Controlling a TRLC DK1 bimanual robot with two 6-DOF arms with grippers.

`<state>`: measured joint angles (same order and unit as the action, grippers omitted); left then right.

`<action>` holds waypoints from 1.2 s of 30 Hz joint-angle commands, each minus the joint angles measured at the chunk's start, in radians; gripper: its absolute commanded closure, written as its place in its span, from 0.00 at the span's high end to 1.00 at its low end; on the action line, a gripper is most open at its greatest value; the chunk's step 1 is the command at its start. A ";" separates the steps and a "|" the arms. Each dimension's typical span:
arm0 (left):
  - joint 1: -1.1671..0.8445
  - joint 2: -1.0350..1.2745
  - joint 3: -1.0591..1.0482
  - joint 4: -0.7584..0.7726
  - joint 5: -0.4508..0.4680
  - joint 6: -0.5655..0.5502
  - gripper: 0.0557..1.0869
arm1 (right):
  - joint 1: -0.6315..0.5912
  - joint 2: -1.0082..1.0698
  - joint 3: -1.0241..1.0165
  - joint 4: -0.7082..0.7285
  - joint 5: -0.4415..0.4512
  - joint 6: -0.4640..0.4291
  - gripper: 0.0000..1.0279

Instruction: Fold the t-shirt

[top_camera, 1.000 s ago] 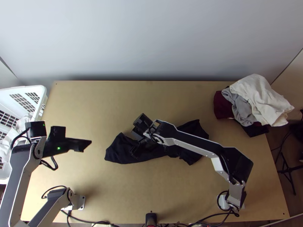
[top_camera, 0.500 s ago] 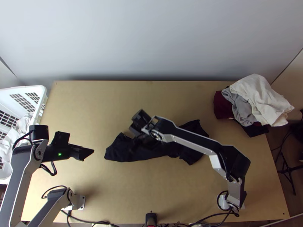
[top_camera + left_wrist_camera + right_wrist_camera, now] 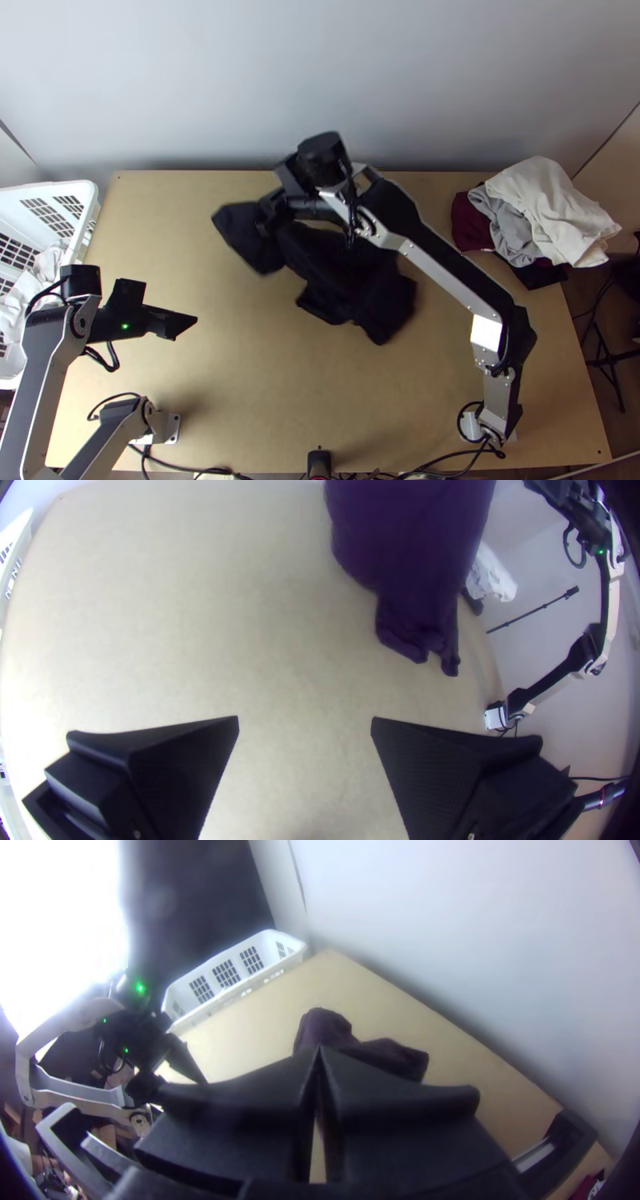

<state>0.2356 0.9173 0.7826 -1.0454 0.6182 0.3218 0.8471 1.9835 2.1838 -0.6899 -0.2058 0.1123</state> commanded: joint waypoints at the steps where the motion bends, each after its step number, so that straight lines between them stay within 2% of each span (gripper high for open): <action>1: -0.002 0.003 0.003 0.004 0.002 -0.006 0.94 | -0.069 0.032 0.142 -0.016 0.006 0.050 0.03; 4: 0.010 0.002 0.003 0.004 0.000 -0.006 0.94 | -0.123 0.028 0.152 0.070 0.022 0.138 0.03; 10: 0.044 0.006 -0.002 0.013 0.002 -0.015 0.94 | -0.168 -0.003 0.212 0.394 0.249 0.270 0.03; 12: 0.027 0.006 0.001 0.022 0.003 -0.046 0.94 | -0.184 -0.011 0.218 0.446 0.281 0.316 0.03; 14: -0.019 0.006 0.003 0.022 0.011 -0.078 0.94 | -0.186 -0.029 0.206 0.443 0.321 0.336 0.03; 17: -0.167 0.006 -0.002 0.071 0.014 -0.158 0.94 | -0.189 -0.072 0.163 0.423 0.321 0.340 0.03; 22: -0.587 0.049 -0.028 0.384 -0.023 -0.489 0.94 | -0.203 -0.107 0.122 0.379 0.319 0.340 0.03; 25: -0.748 0.149 0.003 0.536 -0.107 -0.547 0.94 | -0.204 -0.124 0.091 0.346 0.319 0.339 0.03; 27: -0.780 0.259 0.060 0.588 -0.146 -0.563 0.94 | -0.203 -0.141 0.067 0.323 0.319 0.339 0.03; 31: -0.783 0.469 0.162 0.748 -0.276 -0.668 0.94 | -0.191 -0.172 0.021 0.290 0.307 0.337 0.03; 36: -0.826 0.719 0.305 0.806 -0.321 -0.747 0.94 | -0.177 -0.199 -0.045 0.288 0.307 0.333 0.03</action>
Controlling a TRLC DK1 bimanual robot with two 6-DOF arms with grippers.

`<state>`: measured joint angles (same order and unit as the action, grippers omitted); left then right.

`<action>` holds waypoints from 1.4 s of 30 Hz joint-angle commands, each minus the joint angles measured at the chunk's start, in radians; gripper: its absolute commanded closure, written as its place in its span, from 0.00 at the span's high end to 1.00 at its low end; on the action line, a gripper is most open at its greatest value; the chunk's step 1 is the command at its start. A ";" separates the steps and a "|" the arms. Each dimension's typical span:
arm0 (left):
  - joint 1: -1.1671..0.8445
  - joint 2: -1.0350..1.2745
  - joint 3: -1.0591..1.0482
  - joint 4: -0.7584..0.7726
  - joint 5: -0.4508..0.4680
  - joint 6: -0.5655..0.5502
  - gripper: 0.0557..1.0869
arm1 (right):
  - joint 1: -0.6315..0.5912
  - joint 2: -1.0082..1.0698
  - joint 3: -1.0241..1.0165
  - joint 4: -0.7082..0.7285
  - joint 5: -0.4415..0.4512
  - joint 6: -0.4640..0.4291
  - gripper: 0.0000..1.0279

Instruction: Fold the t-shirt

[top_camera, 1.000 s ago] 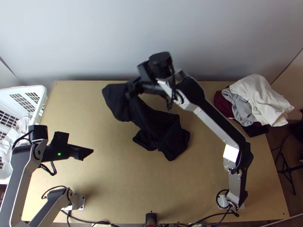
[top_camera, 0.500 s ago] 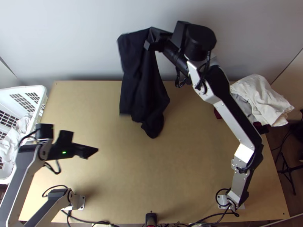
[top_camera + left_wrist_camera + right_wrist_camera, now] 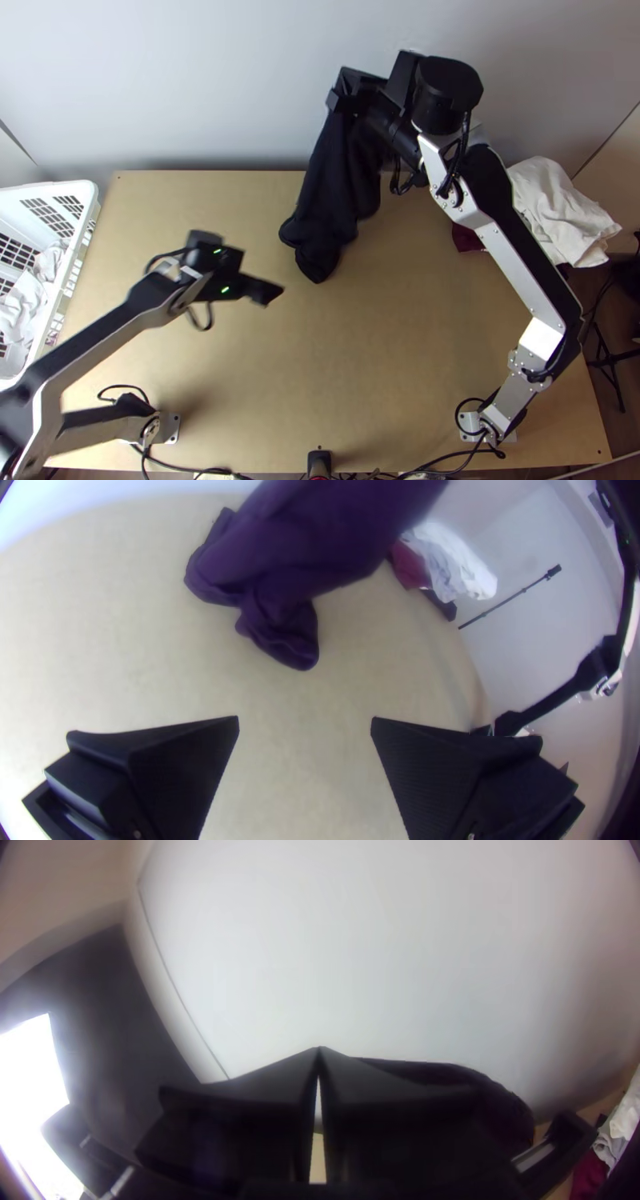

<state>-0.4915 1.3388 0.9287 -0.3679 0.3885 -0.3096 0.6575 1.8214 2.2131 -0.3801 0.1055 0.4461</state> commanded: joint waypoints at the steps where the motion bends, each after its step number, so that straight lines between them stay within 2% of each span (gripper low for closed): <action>1: -0.121 0.339 0.191 0.126 -0.102 -0.115 0.94 | 0.013 -0.040 -0.082 -0.022 -0.004 -0.001 0.03; 7: -0.219 0.540 0.354 0.095 -0.117 -0.112 0.94 | 0.011 -0.048 -0.105 -0.022 -0.004 -0.006 0.03; 9: -0.234 0.603 0.406 0.086 -0.175 -0.111 0.94 | 0.011 -0.053 -0.109 -0.022 -0.004 -0.009 0.03; 14: -0.245 0.708 0.507 0.007 -0.208 -0.112 0.94 | 0.001 -0.071 -0.127 -0.022 -0.004 -0.020 0.03; 18: -0.269 0.740 0.524 0.003 -0.327 -0.066 0.94 | -0.006 -0.083 -0.135 -0.022 -0.004 -0.024 0.03; 20: -0.260 0.744 0.532 -0.011 -0.338 -0.062 0.93 | -0.006 -0.089 -0.141 -0.022 -0.004 -0.024 0.03; 21: -0.252 0.743 0.532 -0.014 -0.339 -0.060 0.85 | -0.007 -0.089 -0.144 -0.022 -0.004 -0.024 0.03; 22: -0.245 0.741 0.530 -0.020 -0.338 -0.062 0.66 | -0.009 -0.091 -0.151 -0.022 -0.004 -0.024 0.03; 24: -0.222 0.743 0.538 -0.020 -0.336 -0.077 0.01 | -0.013 -0.094 -0.167 -0.020 -0.004 -0.023 0.03; 29: -0.156 0.637 0.553 -0.140 -0.329 -0.097 0.04 | -0.042 -0.099 -0.185 -0.011 -0.004 -0.024 0.03; 36: 0.054 0.344 0.453 -0.246 -0.217 -0.094 0.04 | -0.119 -0.116 -0.242 -0.002 -0.004 -0.029 0.03; 40: 0.258 0.181 0.348 -0.296 -0.103 -0.036 0.04 | -0.183 -0.174 -0.332 -0.002 -0.004 -0.030 0.03; 42: 0.386 0.115 0.294 -0.299 -0.016 -0.011 0.04 | -0.206 -0.217 -0.423 0.000 -0.006 -0.032 0.03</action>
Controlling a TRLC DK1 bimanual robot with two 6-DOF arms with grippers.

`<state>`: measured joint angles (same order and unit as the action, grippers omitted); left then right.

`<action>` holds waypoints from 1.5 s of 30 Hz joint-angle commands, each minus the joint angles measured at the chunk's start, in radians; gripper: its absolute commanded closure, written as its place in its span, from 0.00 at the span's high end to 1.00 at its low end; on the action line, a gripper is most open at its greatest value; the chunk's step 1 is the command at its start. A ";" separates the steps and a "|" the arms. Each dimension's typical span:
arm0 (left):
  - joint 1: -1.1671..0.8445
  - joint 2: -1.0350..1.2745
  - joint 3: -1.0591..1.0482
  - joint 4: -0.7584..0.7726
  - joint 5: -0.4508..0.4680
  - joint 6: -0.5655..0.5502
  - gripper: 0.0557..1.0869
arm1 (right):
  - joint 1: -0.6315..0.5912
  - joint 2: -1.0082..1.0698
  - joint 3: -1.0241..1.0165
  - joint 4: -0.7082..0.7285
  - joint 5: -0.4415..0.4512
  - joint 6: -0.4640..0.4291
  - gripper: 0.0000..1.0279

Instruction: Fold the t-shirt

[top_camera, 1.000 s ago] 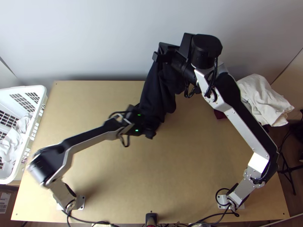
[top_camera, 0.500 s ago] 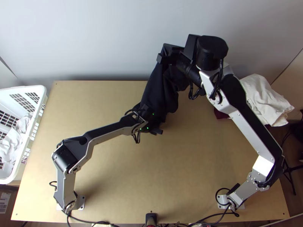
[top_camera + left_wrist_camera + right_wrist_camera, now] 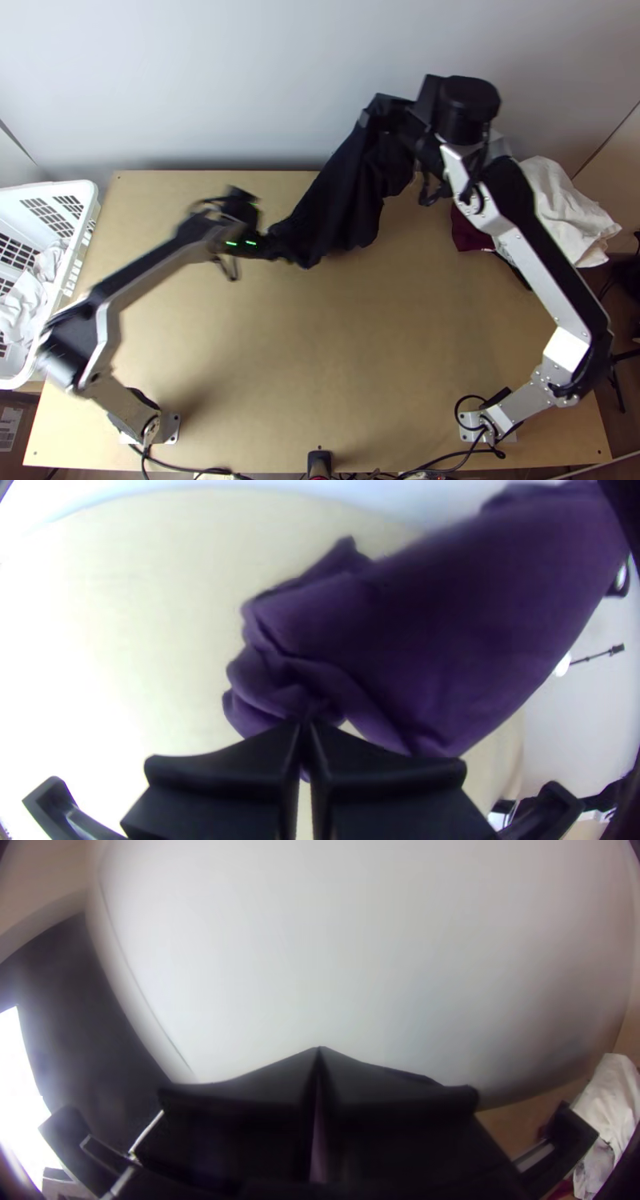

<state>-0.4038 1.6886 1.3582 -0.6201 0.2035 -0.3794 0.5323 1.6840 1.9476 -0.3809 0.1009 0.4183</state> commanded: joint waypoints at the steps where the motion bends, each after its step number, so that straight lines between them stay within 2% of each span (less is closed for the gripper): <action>1: 0.355 -0.254 -0.157 -0.050 0.201 0.066 0.04 | -0.087 -0.098 -0.213 0.000 -0.003 -0.006 0.03; 4: 0.484 -0.271 -0.169 -0.099 0.264 0.088 0.04 | -0.107 -0.136 -0.381 0.005 -0.010 -0.024 0.03; 9: 0.579 -0.306 -0.126 -0.116 0.300 0.085 0.04 | -0.106 -0.147 -0.615 0.169 -0.026 -0.023 0.03; 13: 0.606 -0.322 -0.080 -0.116 0.309 0.022 0.04 | -0.041 -0.142 -0.690 0.146 -0.058 -0.023 0.03; 16: 0.609 -0.348 -0.080 -0.113 0.333 -0.004 0.04 | 0.028 -0.198 -0.750 0.094 -0.122 -0.023 0.03; 19: 0.609 -0.362 -0.087 -0.092 0.335 -0.023 0.04 | 0.058 -0.273 -0.796 0.091 -0.129 -0.010 0.03; 24: 0.609 -0.374 -0.079 -0.017 0.336 -0.064 0.04 | 0.021 -0.345 -0.779 0.066 -0.130 -0.001 0.03; 37: 0.557 -0.434 0.021 -0.017 0.333 -0.067 0.04 | -0.046 -0.441 -0.705 0.065 -0.129 -0.039 0.03; 42: 0.589 -0.463 0.105 -0.032 0.333 -0.070 0.04 | -0.091 -0.465 -0.616 0.060 -0.129 -0.070 0.03; 45: 0.603 -0.497 0.162 -0.029 0.335 -0.087 0.04 | -0.097 -0.477 -0.530 0.040 -0.125 -0.058 0.03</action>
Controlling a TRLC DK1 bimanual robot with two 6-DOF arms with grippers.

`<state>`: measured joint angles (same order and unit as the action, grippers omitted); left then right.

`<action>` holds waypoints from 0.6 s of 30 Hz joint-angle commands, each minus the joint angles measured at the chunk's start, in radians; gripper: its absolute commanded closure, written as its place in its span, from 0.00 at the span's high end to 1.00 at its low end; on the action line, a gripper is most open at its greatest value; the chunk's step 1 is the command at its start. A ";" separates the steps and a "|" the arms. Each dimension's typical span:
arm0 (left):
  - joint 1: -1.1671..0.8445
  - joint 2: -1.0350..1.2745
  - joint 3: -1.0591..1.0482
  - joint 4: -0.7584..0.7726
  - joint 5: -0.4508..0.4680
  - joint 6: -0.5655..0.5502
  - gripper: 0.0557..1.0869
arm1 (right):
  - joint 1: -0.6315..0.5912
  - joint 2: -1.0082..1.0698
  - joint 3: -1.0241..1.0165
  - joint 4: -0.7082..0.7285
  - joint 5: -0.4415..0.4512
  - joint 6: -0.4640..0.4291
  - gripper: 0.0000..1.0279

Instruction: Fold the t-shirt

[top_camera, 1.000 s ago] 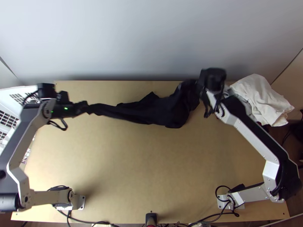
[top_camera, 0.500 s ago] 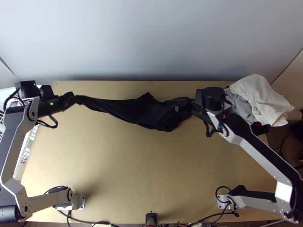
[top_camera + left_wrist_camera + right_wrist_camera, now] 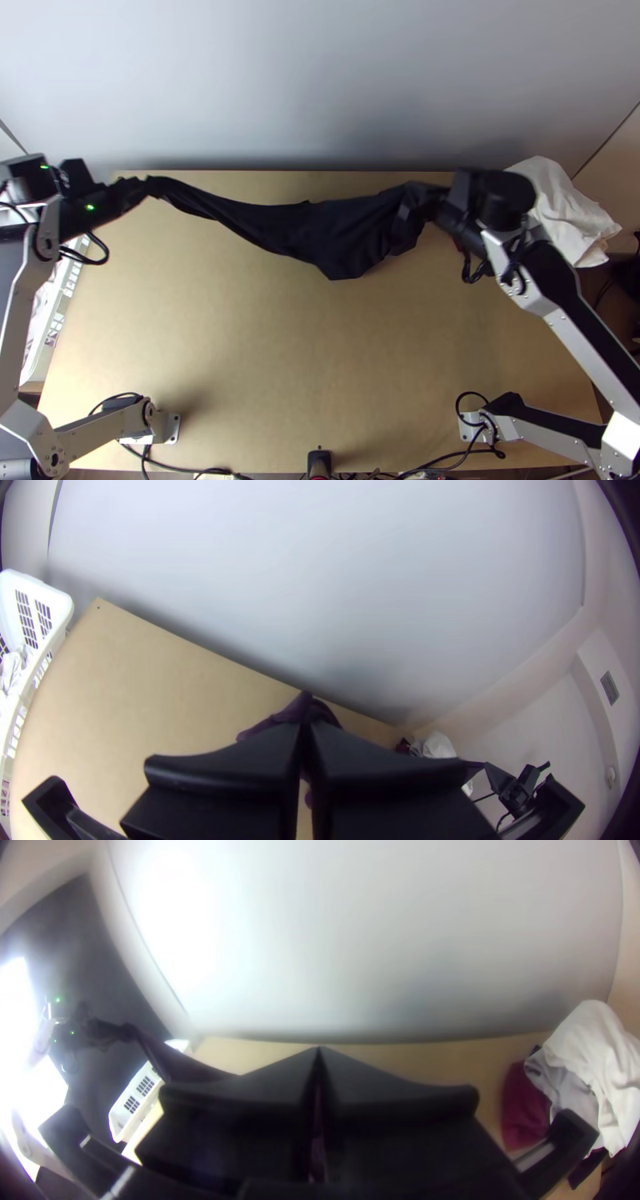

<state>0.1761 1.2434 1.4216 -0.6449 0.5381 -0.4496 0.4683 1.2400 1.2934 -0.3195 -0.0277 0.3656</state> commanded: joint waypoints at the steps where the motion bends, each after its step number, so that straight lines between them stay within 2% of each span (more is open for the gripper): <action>1: 0.030 -0.068 0.114 0.002 0.000 -0.024 0.04 | -0.042 -0.037 0.155 -0.024 0.005 0.004 0.03; 6: 0.091 -0.125 0.155 0.100 -0.003 -0.132 0.04 | -0.128 -0.040 0.323 -0.004 0.022 0.104 0.03; 14: 0.117 -0.039 0.161 0.215 -0.078 -0.184 0.04 | -0.198 0.079 0.368 0.201 0.112 0.053 0.03; 18: 0.083 -0.021 0.163 0.245 -0.076 -0.107 0.04 | -0.211 0.157 0.457 0.269 0.210 0.027 0.03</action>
<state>0.2752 1.1881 1.5730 -0.4644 0.4828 -0.6025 0.2974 1.2984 1.6417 -0.1665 0.0738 0.4217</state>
